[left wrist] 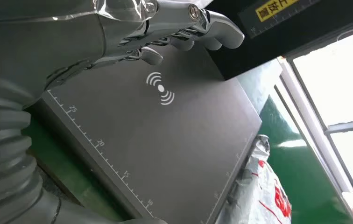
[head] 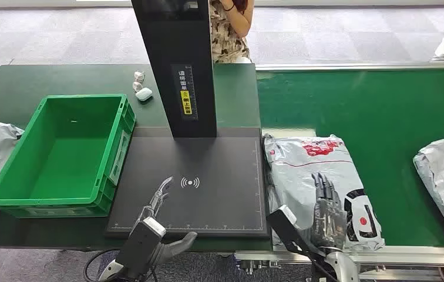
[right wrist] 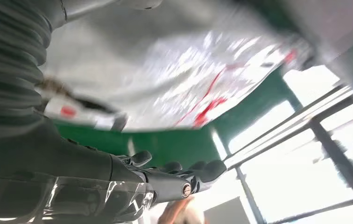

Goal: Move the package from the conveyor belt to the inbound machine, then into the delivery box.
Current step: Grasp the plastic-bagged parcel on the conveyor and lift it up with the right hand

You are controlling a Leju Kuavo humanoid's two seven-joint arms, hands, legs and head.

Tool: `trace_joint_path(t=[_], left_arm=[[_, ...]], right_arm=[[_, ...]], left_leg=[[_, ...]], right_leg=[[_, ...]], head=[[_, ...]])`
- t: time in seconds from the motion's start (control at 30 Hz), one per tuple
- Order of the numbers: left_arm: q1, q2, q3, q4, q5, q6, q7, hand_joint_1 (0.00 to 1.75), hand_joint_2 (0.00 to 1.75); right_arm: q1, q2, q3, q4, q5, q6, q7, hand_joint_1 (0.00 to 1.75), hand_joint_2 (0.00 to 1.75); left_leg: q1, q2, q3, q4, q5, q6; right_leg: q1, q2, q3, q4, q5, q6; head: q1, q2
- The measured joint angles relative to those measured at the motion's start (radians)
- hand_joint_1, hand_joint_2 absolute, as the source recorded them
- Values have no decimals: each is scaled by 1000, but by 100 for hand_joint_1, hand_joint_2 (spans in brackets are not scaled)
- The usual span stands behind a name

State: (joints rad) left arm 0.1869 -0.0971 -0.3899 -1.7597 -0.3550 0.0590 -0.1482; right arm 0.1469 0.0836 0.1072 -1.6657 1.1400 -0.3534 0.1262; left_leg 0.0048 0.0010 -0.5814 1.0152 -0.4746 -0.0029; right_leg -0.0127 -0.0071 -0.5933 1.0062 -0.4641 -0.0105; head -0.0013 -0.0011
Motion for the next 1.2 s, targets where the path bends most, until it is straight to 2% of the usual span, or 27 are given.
trace_joint_path(t=[0.13,0.23,0.33,0.47,0.67,0.8,1.03,1.2], left_arm=[[-11,-3,-1,1,-2,-13,0,0,175],[-16,-4,-1,2,1,-22,-6,0,175],[-18,-3,0,6,14,-30,-21,0,175],[-21,0,7,20,44,-38,-45,0,175],[-31,6,24,35,57,-34,-52,0,175],[-33,15,28,36,66,-23,-55,0,175],[-37,25,32,47,77,-17,-55,0,175],[-49,28,32,52,84,-18,-50,0,175]], right_arm=[[-37,-20,-85,-2,76,1,5,0,175],[-95,-61,-144,22,4,53,-31,0,175],[-164,-112,-173,80,-186,208,-125,0,175],[-251,-195,-152,213,-383,459,-255,0,175],[-346,-290,-43,404,-555,643,-354,0,175],[-382,-331,53,476,-607,717,-332,0,175],[-482,-387,226,567,-522,801,-195,0,175],[-546,-414,347,599,-487,832,-135,0,175]], left_leg=[[0,1,0,0,0,0],[0,1,0,0,0,0],[0,2,1,0,0,0],[0,1,1,0,0,0],[0,0,0,0,0,0],[0,0,0,0,0,0],[0,0,1,0,0,0],[0,0,2,0,0,0]], right_leg=[[0,1,0,0,0,0],[0,1,0,0,1,0],[0,2,0,0,1,1],[0,1,0,0,1,1],[0,1,0,0,1,1],[0,1,0,0,1,1],[0,1,1,0,1,1],[0,1,2,0,1,1]], head=[[0,0],[0,0],[0,0],[0,0],[0,0],[0,0],[0,0],[0,0]])
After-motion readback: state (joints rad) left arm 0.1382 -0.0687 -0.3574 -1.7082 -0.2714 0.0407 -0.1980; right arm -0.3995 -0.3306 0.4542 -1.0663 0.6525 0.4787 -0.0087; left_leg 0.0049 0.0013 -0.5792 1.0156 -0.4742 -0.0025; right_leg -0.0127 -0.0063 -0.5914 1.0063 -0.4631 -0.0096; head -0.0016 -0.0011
